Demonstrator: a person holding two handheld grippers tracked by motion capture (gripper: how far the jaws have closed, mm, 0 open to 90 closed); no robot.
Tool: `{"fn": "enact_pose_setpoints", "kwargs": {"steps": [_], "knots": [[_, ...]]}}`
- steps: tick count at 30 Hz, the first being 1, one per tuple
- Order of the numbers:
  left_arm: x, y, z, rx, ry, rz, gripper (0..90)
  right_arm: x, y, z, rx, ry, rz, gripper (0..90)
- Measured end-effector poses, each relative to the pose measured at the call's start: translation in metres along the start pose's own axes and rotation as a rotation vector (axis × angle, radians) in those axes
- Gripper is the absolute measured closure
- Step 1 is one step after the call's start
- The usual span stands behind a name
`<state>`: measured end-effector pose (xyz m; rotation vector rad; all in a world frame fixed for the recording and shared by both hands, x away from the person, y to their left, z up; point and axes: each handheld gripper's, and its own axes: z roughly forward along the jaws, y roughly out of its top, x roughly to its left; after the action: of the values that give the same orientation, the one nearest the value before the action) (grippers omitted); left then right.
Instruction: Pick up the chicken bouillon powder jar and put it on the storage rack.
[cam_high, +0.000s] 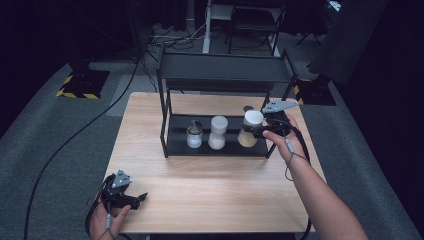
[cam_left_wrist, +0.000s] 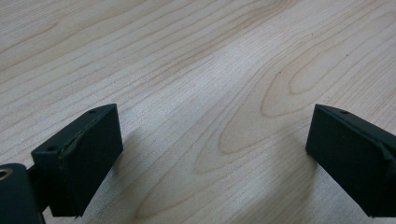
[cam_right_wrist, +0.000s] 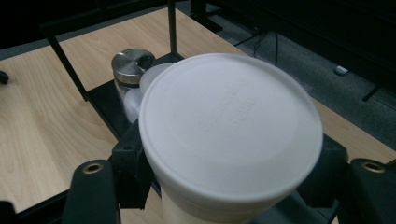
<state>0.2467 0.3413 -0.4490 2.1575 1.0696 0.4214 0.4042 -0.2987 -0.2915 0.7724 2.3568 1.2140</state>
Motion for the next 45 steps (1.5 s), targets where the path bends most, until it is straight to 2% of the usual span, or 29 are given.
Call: {"fn": "enact_pose_setpoints", "kwargs": {"steps": [6,13,29,38,45], "knots": [[0.0,0.0,0.0,0.0,0.0,0.0,3.2,-0.005,-0.003,0.017,0.015,-0.012,0.022,33.4],[0.0,0.0,0.0,0.0,0.0,0.0,3.2,-0.008,-0.008,0.035,0.045,-0.007,0.025,33.4],[0.0,0.0,0.0,0.0,0.001,0.0,3.2,-0.009,-0.017,0.065,0.1,-0.008,0.049,33.4],[0.0,0.0,0.0,0.0,0.001,0.0,3.2,-0.011,-0.021,0.071,0.116,-0.011,0.057,33.3],[0.0,0.0,0.0,-0.001,0.0,0.001,3.2,-0.016,-0.027,0.07,0.099,-0.002,0.088,31.1]]}}
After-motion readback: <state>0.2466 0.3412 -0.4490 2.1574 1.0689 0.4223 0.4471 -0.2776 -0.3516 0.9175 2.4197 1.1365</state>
